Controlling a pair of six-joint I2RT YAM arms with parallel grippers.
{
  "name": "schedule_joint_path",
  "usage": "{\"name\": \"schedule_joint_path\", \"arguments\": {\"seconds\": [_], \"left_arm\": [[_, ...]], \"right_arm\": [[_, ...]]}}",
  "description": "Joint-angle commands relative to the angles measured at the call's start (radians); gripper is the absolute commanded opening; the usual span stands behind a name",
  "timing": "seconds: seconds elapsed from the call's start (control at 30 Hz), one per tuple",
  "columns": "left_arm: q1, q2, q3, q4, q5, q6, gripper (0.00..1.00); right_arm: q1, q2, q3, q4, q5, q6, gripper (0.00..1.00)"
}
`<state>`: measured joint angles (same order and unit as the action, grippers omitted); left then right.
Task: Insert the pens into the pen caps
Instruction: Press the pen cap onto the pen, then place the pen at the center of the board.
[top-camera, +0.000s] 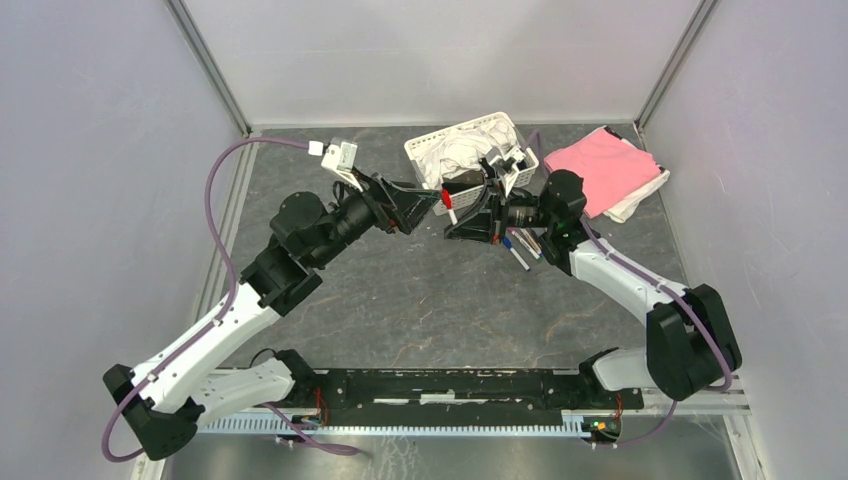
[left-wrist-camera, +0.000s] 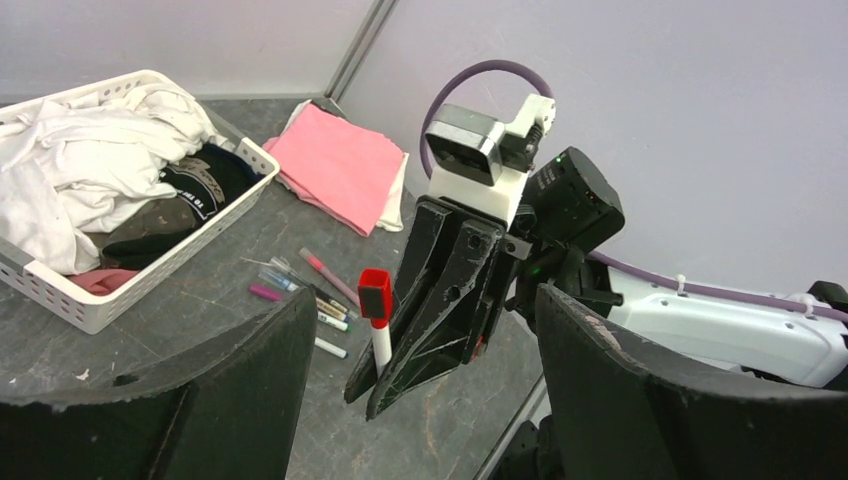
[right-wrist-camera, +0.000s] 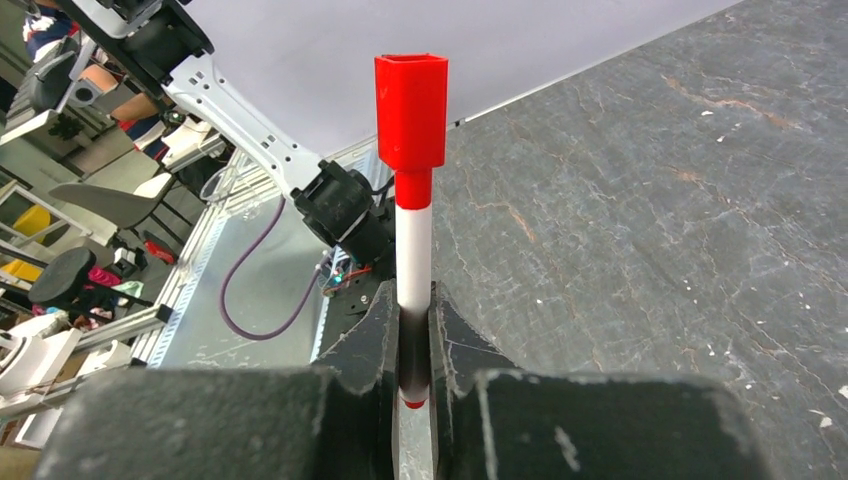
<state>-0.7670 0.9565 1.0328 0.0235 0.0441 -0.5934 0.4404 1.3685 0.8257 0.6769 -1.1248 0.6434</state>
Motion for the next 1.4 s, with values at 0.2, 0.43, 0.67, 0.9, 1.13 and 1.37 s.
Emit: {"name": "schedule_joint_path", "arguments": {"seconds": [0.2,0.43,0.67,0.9,1.13,1.37], "left_arm": [[0.011,0.017,-0.04,0.023,-0.145,0.026,0.86],[0.014,0.03,-0.067,-0.011,-0.217,0.019,0.86],[0.016,0.019,-0.101,-0.017,-0.253,0.006,0.86],[0.018,0.01,-0.122,-0.051,-0.268,0.001,0.86],[0.019,0.012,-0.146,-0.054,-0.273,-0.012,0.86],[0.02,0.014,-0.158,-0.058,-0.284,-0.018,0.86]], "right_arm": [[-0.049,-0.067,0.004,-0.314,0.014,-0.313,0.12],[-0.115,-0.076,0.021,-0.685,0.123,-0.68,0.13],[-0.19,-0.07,-0.019,-0.888,0.329,-0.909,0.14],[-0.226,-0.067,-0.091,-0.896,0.462,-0.957,0.17],[-0.226,-0.042,-0.143,-0.859,0.603,-0.93,0.19],[-0.227,0.007,-0.143,-0.853,0.675,-0.907,0.22]]}}
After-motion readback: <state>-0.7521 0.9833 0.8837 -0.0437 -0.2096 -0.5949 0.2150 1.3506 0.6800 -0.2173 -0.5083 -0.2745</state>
